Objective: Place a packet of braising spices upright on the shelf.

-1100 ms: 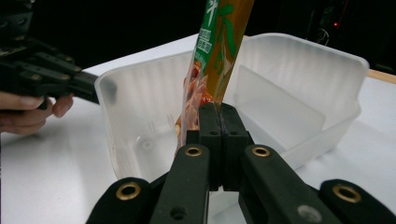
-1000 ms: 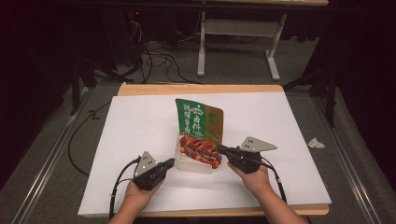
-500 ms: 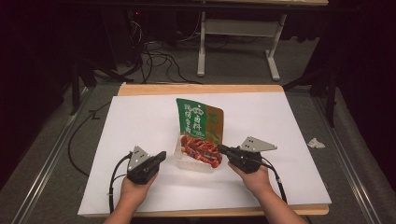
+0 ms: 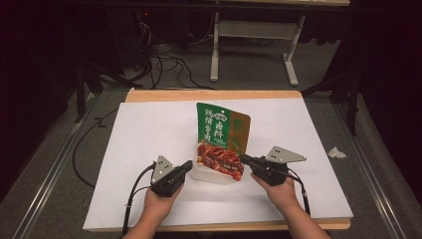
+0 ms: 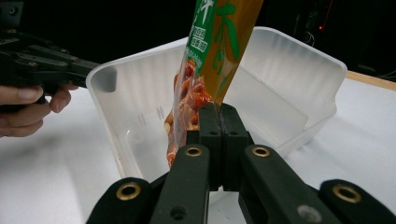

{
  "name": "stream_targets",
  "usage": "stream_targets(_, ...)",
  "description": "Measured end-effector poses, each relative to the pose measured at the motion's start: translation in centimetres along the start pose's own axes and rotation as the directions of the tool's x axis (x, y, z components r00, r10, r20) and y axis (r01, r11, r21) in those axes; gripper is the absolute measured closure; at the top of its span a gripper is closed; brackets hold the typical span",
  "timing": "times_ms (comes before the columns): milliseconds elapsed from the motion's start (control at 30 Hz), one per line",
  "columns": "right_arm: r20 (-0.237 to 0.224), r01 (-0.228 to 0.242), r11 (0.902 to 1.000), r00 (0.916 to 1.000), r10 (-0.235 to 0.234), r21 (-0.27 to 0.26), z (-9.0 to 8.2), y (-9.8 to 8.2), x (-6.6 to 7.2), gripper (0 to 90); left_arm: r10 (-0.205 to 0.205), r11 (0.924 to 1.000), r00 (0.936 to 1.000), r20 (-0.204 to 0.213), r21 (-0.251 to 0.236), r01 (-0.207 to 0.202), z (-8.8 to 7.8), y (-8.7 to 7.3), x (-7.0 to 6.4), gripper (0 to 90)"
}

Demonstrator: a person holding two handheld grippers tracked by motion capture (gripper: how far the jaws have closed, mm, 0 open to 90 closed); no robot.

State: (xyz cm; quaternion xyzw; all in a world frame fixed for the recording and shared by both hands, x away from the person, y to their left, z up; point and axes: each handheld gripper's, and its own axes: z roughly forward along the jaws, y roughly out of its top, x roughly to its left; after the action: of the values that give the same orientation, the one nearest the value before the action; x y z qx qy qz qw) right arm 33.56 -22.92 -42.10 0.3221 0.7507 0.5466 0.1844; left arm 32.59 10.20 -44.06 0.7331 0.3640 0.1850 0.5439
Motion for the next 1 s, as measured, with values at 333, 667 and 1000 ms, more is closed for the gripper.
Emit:
stream_targets(333,-0.003,-0.019,0.9998,0.9998,0.019,-0.006,0.0,0.0,-0.4,90.0,0.005,0.9999,0.9998,0.020,0.013,-0.006,-0.7,-0.6,-0.8,90.0)
stream_targets(667,-0.001,-0.006,0.9999,1.0000,0.006,0.008,2.1,-0.3,0.8,90.0,0.007,0.9987,0.9998,0.021,0.050,-0.008,-0.9,-1.7,0.7,90.0)
stream_targets(1000,-0.018,-0.004,0.9992,0.9998,0.005,0.041,2.2,-1.2,1.3,90.0,0.021,0.9977,0.9997,0.012,0.064,-0.022,-0.8,-1.9,0.8,90.0)
